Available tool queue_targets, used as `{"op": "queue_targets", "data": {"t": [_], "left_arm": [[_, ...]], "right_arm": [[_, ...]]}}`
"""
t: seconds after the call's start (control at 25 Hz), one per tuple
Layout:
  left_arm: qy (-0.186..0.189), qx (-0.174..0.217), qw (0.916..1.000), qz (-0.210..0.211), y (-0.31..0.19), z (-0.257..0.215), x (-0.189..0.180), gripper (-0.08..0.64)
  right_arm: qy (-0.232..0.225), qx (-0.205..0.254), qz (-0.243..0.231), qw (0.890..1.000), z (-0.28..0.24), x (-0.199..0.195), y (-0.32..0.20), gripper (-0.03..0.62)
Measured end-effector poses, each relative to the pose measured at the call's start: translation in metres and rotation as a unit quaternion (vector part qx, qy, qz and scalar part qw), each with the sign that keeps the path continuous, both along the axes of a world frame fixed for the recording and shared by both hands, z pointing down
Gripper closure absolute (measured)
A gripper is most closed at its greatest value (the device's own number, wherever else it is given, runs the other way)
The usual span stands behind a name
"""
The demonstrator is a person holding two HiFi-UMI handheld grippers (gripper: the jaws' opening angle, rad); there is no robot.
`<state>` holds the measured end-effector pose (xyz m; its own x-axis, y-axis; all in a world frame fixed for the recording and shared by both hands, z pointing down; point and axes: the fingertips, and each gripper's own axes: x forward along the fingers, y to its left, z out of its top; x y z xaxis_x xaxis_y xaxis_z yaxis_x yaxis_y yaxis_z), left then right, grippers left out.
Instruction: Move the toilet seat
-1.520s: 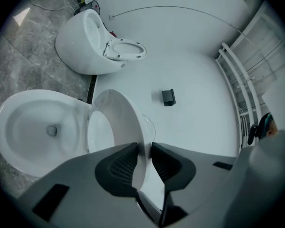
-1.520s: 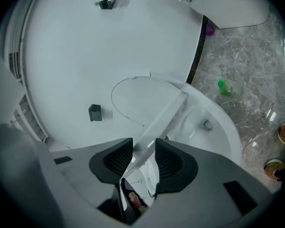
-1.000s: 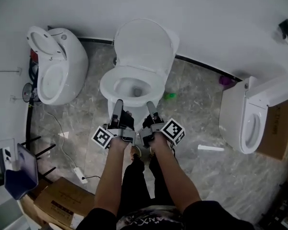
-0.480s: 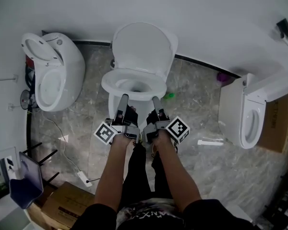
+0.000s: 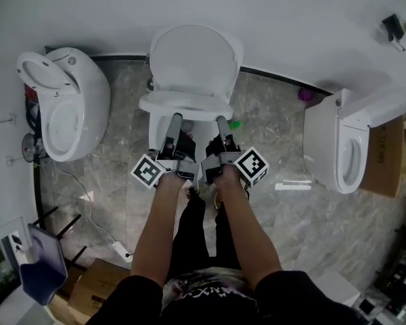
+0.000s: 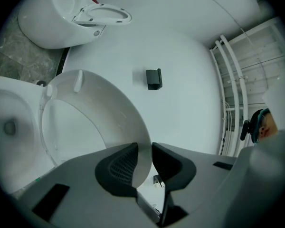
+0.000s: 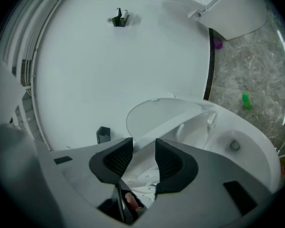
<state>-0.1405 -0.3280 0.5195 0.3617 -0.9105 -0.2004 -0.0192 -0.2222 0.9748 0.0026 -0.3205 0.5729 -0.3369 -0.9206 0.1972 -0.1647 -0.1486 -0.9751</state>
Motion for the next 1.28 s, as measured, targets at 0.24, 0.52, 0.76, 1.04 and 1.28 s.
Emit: {"op": "queue_targets", "data": {"t": [0.24,0.52,0.76,1.04,1.28], "left_arm": [[0.005,0.002,1.0000,0.004,-0.020,-0.003,0.004,0.448],[0.007,0.007,1.0000,-0.002,-0.040,-0.009,0.007,0.447],[0.003,0.011,0.9999,-0.007,-0.055,-0.011,0.010,0.446],[0.006,0.019,0.9998,-0.006,-0.077,-0.015,0.012,0.448],[0.003,0.019,0.9998,-0.004,-0.126,-0.007,0.014,0.451]], "right_arm": [[-0.001,0.009,0.009,1.000,-0.005,0.003,-0.018,0.451],[0.000,0.013,0.002,1.000,-0.010,0.006,-0.035,0.451],[-0.001,0.014,0.001,1.000,-0.013,0.009,-0.048,0.451],[0.001,0.023,0.001,1.000,-0.016,0.010,-0.068,0.451],[0.005,0.018,0.000,1.000,-0.006,0.012,-0.114,0.451]]}}
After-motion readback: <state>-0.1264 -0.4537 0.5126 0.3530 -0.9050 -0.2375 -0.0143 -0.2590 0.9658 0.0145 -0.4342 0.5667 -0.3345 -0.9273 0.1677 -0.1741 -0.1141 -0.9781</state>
